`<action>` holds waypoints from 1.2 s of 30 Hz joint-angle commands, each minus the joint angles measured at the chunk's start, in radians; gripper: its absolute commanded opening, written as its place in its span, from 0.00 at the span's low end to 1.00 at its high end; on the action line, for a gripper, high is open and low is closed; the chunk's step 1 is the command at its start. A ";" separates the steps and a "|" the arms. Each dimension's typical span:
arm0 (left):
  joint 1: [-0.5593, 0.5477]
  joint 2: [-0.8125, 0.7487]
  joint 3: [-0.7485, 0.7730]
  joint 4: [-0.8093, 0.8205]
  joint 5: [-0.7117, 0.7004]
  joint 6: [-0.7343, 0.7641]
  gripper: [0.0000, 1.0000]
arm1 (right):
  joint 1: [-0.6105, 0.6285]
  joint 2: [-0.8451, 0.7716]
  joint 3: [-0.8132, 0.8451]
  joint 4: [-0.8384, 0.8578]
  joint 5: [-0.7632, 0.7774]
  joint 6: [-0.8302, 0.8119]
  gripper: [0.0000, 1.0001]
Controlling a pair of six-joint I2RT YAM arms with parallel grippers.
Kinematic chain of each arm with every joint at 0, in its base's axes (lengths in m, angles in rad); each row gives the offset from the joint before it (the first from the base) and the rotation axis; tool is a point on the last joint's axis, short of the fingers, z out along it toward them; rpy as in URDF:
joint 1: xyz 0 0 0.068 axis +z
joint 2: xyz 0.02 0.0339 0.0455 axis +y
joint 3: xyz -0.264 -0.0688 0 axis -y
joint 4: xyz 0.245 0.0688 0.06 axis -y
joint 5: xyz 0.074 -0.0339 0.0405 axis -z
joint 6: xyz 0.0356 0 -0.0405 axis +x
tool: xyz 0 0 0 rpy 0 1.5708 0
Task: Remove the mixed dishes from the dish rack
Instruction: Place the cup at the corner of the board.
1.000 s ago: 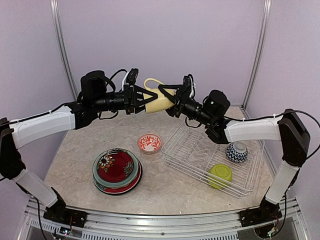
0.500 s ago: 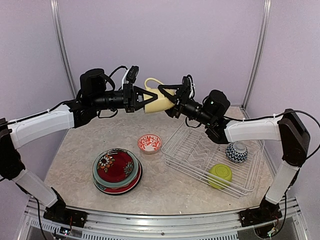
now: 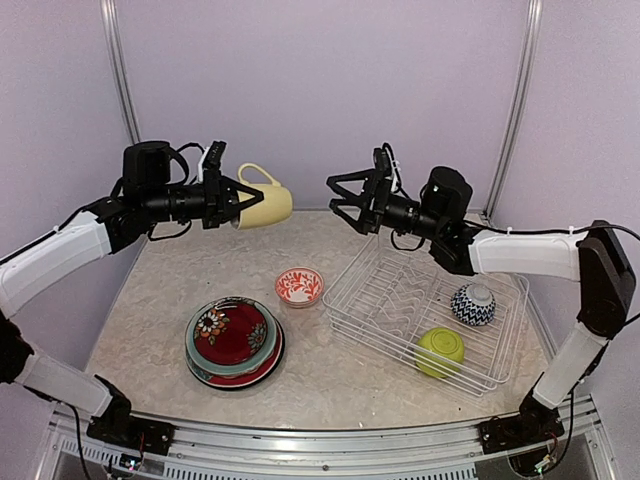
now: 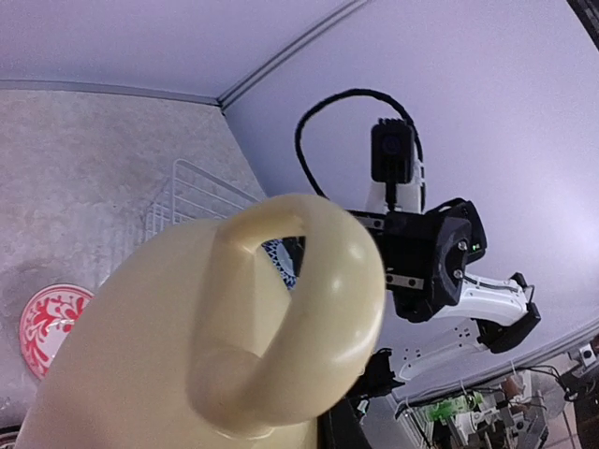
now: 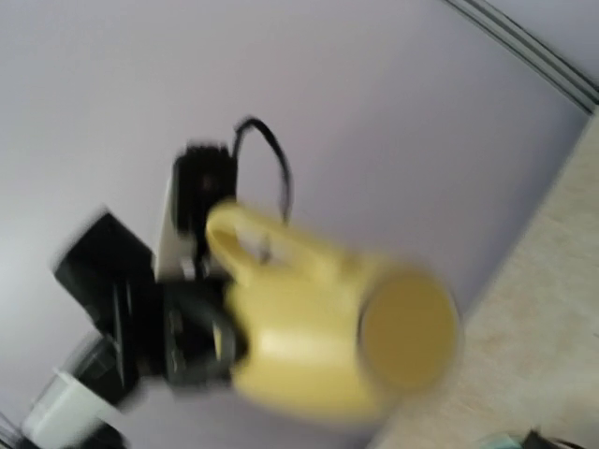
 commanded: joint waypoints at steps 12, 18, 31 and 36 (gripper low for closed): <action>0.384 0.096 0.275 -0.841 -0.369 0.326 0.00 | 0.011 -0.304 -0.172 -0.482 0.310 -0.544 1.00; 0.401 0.195 0.209 -0.902 -0.416 0.345 0.00 | 0.015 -0.388 -0.236 -0.577 0.516 -0.638 1.00; 0.391 0.310 0.128 -0.915 -0.550 0.385 0.00 | 0.017 -0.582 -0.298 -0.789 0.801 -0.742 1.00; 0.399 0.358 0.125 -0.911 -0.539 0.413 0.00 | 0.017 -0.659 -0.317 -0.829 0.857 -0.759 1.00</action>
